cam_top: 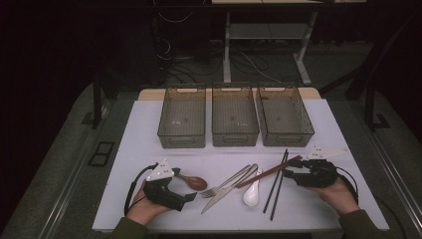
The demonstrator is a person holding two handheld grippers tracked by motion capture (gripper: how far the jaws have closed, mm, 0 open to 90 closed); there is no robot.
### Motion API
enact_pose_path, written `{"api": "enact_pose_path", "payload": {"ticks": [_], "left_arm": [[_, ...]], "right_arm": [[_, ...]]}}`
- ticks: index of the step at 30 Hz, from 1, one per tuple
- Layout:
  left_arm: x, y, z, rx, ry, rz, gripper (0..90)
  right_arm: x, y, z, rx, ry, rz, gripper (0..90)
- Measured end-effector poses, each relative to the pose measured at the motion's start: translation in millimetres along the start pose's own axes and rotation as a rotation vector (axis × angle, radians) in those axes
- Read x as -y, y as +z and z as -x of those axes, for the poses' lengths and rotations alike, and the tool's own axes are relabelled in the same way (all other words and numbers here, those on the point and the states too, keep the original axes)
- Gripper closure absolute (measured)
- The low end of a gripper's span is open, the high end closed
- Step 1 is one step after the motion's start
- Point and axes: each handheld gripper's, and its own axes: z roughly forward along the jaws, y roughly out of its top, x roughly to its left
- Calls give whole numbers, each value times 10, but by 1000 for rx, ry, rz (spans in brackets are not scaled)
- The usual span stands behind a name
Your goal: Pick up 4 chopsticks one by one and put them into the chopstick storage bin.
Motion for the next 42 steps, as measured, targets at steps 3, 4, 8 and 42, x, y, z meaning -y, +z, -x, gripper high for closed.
{"api": "enact_pose_path", "payload": {"ticks": [3, 4, 8, 42], "left_arm": [[-7, 10, 7, -2, 0, -1, 0], [-9, 13, 11, -2, 4, -3, 0], [-14, 34, 19, 2, 4, -6, 0], [-14, 35, 28, 14, 4, 4, 0]], "right_arm": [[-26, 9, 11, 11, 0, -9, 574], [-52, 23, 26, 23, 6, -22, 622], [-81, 43, 61, 38, 7, -35, 683], [-187, 358, 726, 175, 83, -157, 891]]}}
